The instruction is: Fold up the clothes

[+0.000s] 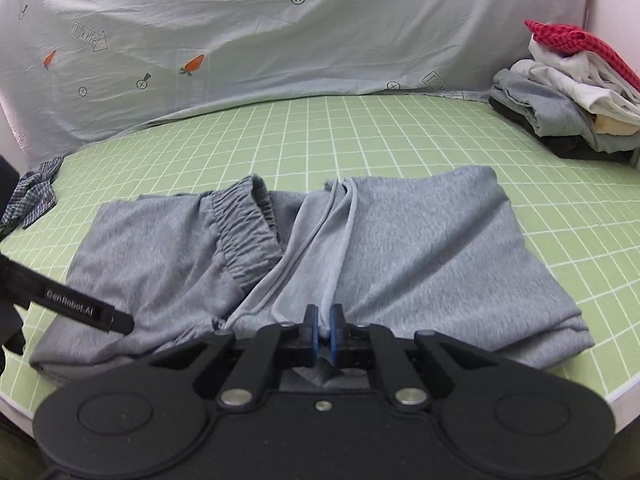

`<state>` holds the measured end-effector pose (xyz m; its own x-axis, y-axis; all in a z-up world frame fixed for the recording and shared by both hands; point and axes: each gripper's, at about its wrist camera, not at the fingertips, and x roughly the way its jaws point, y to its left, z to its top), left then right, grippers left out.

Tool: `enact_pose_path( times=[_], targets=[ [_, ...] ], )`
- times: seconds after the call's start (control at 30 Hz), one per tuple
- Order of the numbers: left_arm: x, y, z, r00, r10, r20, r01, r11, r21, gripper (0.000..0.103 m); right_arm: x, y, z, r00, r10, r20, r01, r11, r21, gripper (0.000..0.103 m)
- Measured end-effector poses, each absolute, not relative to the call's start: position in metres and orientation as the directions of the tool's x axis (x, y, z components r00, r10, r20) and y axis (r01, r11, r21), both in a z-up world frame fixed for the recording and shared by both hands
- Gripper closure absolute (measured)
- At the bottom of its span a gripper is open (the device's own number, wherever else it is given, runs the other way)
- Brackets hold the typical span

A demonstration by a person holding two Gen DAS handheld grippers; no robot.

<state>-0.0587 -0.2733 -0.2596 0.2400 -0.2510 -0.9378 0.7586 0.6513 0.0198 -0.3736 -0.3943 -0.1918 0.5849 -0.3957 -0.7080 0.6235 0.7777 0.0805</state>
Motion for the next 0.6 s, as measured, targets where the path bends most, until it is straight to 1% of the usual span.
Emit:
enact_pose_path(
  times=[0.1,0.17,0.2,0.23,0.27,0.33,0.4,0.47,0.53,0.6],
  targets=[
    [-0.055,-0.273,-0.262,0.238,-0.262,-0.935,0.771,0.637,0.017,0.000,-0.381,-0.387,-0.205,0.536,-0.380,-0.754,0.639,0.766,0.067,0.096],
    [-0.058,-0.271,-0.262,0.239,-0.270,-0.933,0.778,0.629,0.018,0.000,-0.383,-0.392,-0.202,0.540,-0.402,-0.739,0.677,0.729,0.098,0.090],
    [-0.059,-0.270,-0.262,0.239,-0.273,-0.932,0.781,0.624,0.018,0.000,-0.384,-0.394,-0.200,0.543,-0.413,-0.731,0.695,0.710,0.115,0.078],
    [-0.060,-0.270,-0.262,0.239,-0.277,-0.931,0.785,0.619,0.018,0.000,-0.382,-0.395,-0.197,0.549,-0.432,-0.716,0.706,0.697,0.121,0.063],
    [-0.060,-0.269,-0.263,0.238,-0.280,-0.930,0.789,0.614,0.018,0.000,-0.381,-0.397,-0.193,0.554,-0.450,-0.700,0.717,0.686,0.127,0.056],
    [-0.060,-0.268,-0.264,0.239,-0.286,-0.928,0.794,0.607,0.017,0.000,-0.375,-0.402,-0.191,0.563,-0.462,-0.685,0.722,0.679,0.136,0.057],
    [-0.061,-0.267,-0.265,0.241,-0.292,-0.926,0.797,0.604,0.017,0.000,-0.364,-0.408,-0.194,0.573,-0.453,-0.683,0.720,0.676,0.156,0.056],
    [-0.060,-0.266,-0.267,0.243,-0.293,-0.925,0.795,0.606,0.017,0.000,-0.351,-0.410,-0.199,0.569,-0.446,-0.691,0.717,0.680,0.151,0.047],
    [-0.063,-0.265,-0.267,0.245,-0.294,-0.924,0.794,0.607,0.017,0.000,-0.338,-0.410,-0.206,0.544,-0.451,-0.708,0.719,0.685,0.117,0.034],
    [-0.071,-0.261,-0.265,0.247,-0.298,-0.922,0.794,0.607,0.017,0.000,-0.325,-0.410,-0.213,0.518,-0.456,-0.723,0.720,0.689,0.082,0.033]
  ],
)
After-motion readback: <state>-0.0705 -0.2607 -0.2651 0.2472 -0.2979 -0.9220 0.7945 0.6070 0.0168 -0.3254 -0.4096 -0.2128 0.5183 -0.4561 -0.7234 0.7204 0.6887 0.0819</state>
